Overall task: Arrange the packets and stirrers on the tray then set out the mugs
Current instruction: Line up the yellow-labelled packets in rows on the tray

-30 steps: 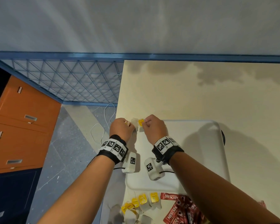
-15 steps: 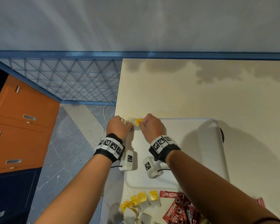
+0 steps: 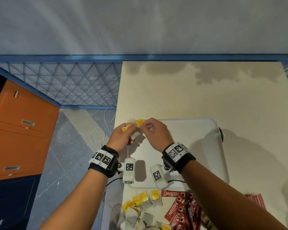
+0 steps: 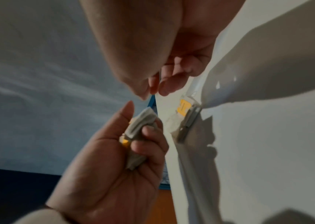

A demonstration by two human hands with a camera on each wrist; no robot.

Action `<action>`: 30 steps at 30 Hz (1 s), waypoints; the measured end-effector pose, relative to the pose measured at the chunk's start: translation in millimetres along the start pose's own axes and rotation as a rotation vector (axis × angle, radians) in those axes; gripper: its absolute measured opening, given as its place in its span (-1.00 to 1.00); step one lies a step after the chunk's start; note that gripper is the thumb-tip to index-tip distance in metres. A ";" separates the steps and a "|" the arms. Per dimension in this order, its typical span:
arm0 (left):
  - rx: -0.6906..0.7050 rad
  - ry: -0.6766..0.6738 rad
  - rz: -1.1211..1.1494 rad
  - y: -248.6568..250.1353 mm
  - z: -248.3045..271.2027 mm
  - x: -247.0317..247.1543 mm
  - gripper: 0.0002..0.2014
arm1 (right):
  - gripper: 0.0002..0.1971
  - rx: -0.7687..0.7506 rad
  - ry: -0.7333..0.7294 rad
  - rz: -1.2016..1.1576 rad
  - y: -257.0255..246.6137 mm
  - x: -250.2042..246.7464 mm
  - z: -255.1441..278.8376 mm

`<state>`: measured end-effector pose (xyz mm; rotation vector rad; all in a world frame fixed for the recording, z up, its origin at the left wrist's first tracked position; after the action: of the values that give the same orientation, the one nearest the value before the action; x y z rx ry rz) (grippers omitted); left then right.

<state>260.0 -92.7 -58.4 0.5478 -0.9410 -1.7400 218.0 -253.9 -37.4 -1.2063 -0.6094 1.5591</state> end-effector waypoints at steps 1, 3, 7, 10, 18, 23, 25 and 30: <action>-0.014 -0.022 0.039 -1.7 2.2 2.5 -0.77 | -0.87 -0.017 -0.011 -0.046 -1.0 0.3 4.4; -0.040 -0.073 0.100 -2.8 9.0 8.4 -0.90 | -0.86 -0.037 -0.033 -0.136 -1.3 1.0 13.4; -0.054 -0.212 0.214 -2.9 22.2 18.0 -0.65 | -0.89 -0.046 -0.070 -0.191 5.5 1.4 29.0; -0.020 -0.302 0.231 -2.9 30.8 20.8 -0.45 | -0.89 -0.010 -0.077 -0.206 17.1 0.6 36.5; 0.010 -0.216 -0.017 -8.0 36.7 17.9 -0.58 | -0.79 0.024 -0.170 -0.206 27.9 2.3 48.9; -0.003 -0.099 -0.087 -13.5 29.6 18.0 -0.56 | -0.89 0.029 -0.186 -0.127 30.8 4.2 43.2; -0.020 -0.065 -0.029 -13.7 26.8 17.6 -0.63 | -0.90 0.038 -0.176 -0.142 32.3 2.8 37.2; -0.057 -0.070 0.189 -10.1 22.7 17.7 -0.82 | -0.89 0.039 -0.044 -0.129 36.9 -10.3 15.1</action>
<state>231.1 -100.0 -51.9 0.3513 -0.9580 -1.6190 188.7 -273.2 -58.9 -1.0852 -0.6698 1.4853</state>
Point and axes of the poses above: each hand's wrist, its own z-axis away from the middle knuckle, its own x-axis out of the palm, y = z × x, the point moved 6 cm from there along -z, towards the middle knuckle, and after that the axes turned 6 degrees about -y, right-handed, at the moved point
